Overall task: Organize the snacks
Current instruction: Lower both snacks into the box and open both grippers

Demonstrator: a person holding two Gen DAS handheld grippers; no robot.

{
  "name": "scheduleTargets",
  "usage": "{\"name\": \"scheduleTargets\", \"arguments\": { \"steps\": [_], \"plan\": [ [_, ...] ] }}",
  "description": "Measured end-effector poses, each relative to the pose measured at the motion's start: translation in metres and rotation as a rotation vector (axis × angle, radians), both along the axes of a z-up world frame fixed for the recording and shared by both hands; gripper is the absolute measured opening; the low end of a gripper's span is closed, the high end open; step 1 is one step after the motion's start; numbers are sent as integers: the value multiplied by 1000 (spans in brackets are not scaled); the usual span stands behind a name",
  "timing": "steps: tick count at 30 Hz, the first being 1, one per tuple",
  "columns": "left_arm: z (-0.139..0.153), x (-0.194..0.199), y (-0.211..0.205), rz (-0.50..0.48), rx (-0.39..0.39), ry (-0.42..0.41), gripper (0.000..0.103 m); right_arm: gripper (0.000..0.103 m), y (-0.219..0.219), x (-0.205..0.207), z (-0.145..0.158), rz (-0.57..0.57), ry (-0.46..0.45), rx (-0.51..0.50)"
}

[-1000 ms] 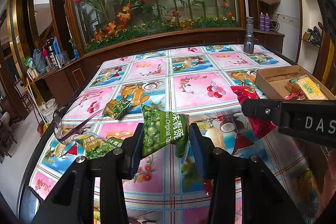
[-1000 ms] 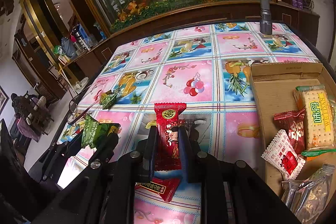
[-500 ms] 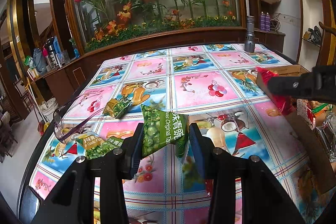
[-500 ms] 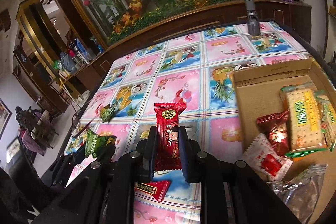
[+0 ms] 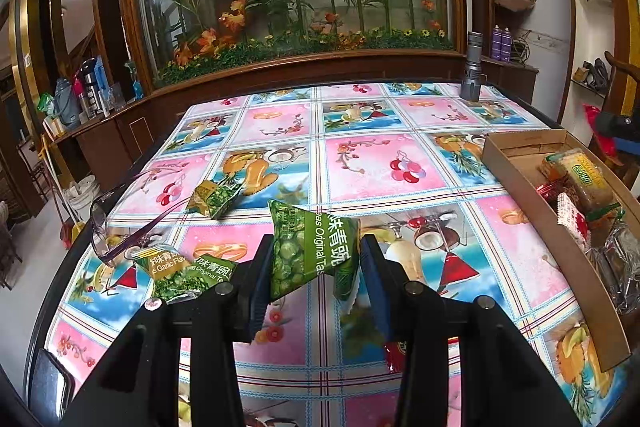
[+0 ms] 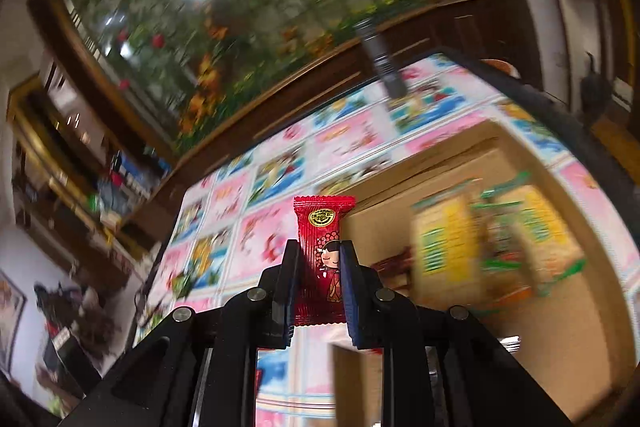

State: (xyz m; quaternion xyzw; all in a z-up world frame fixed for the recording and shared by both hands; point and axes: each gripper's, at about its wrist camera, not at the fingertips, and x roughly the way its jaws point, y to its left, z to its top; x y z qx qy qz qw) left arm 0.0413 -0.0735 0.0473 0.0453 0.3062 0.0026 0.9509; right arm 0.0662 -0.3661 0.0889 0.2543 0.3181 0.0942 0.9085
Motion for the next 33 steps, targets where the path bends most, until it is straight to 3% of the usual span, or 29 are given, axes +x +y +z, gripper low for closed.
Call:
{"name": "scheduleTargets", "arguments": {
  "steps": [7, 12, 23, 33],
  "plan": [
    [9, -3, -13, -65, -63, 8, 41, 21, -63, -13, -5, -147, 24, 47],
    [18, -7, -52, -173, -117, 14, 41, 21, -87, -23, -9, -180, 45, 54],
    [13, -16, -161, -492, -189, 126, 41, 21, -105, -35, -14, -178, 49, 64],
    [-4, -10, -212, -576, -190, 205, 39, 21, -105, -35, -21, -159, 90, 30]
  ]
}}
